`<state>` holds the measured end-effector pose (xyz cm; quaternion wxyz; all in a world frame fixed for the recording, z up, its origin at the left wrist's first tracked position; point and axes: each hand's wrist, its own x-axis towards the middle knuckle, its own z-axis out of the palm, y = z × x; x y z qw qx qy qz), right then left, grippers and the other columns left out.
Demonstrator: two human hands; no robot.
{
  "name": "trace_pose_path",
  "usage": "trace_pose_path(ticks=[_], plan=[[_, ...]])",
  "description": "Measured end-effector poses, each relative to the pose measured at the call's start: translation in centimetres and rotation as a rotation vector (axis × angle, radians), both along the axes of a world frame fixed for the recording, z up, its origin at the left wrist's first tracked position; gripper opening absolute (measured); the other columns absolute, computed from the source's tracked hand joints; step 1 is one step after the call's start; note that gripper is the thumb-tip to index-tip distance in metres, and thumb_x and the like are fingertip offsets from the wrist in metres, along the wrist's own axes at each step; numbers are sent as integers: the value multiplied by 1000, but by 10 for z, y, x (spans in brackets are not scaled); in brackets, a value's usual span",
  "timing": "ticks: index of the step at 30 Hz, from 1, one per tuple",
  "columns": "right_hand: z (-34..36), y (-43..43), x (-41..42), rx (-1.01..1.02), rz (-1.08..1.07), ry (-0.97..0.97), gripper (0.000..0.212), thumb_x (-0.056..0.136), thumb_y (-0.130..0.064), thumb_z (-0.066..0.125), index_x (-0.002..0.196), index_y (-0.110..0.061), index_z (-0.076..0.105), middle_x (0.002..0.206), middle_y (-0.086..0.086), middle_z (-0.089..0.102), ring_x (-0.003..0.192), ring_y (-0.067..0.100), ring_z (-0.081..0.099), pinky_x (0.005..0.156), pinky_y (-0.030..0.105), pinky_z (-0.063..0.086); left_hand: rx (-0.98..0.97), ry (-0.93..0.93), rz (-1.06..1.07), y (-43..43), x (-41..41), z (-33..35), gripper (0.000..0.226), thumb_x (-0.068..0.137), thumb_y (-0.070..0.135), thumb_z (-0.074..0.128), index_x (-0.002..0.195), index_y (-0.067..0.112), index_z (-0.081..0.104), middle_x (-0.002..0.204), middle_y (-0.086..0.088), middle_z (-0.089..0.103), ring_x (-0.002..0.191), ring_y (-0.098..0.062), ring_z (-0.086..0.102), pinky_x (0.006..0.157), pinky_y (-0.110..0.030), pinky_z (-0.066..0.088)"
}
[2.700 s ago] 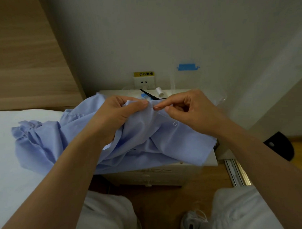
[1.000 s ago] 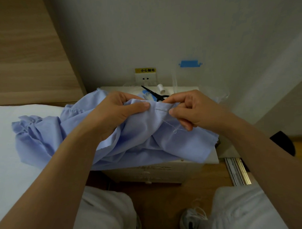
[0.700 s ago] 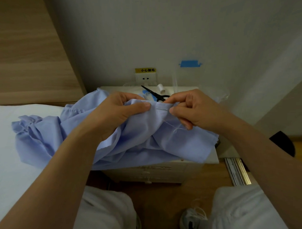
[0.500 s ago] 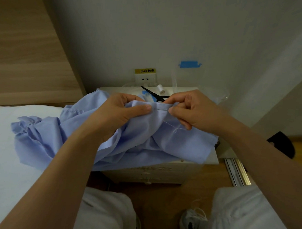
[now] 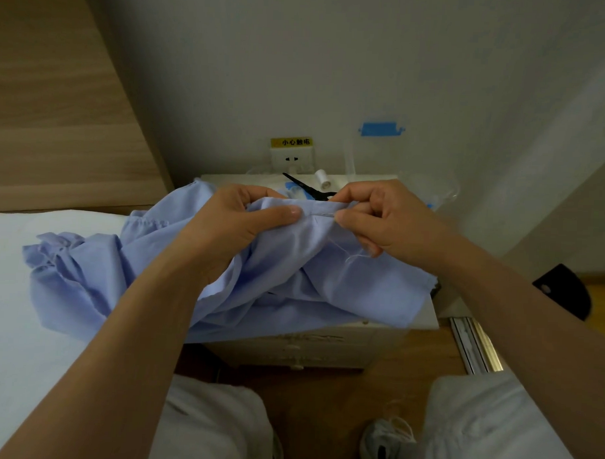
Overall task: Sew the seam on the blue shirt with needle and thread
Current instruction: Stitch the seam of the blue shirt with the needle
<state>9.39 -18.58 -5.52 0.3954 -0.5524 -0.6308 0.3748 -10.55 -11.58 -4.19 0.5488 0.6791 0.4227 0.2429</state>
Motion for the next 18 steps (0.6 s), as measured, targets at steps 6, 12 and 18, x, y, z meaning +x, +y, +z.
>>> trace_pose_path(ticks=[6, 12, 18], plan=[[0, -1, 1, -27, 38, 57, 15, 97, -5, 52, 95, -13, 64, 42, -2, 46, 41, 10, 40, 51, 21, 41, -36, -43, -50, -2, 0, 4, 10, 86, 15, 63, 80, 13, 71, 73, -3, 71, 69, -13, 67, 61, -20, 53], [2, -2, 0, -56, 65, 150, 16, 97, -5, 51, 95, -15, 65, 43, -2, 44, 43, 11, 39, 51, 20, 40, -131, -125, -83, -5, 1, 7, 16, 88, 10, 57, 78, 10, 70, 68, -3, 70, 61, -11, 65, 56, -17, 51], [3, -2, 1, -78, 75, 210, 21, 97, -2, 49, 98, -16, 66, 43, -3, 43, 42, 9, 39, 50, 18, 42, -144, -121, -101, -5, 0, 8, 15, 89, 10, 56, 81, 7, 69, 68, -3, 70, 61, -11, 64, 56, -17, 51]])
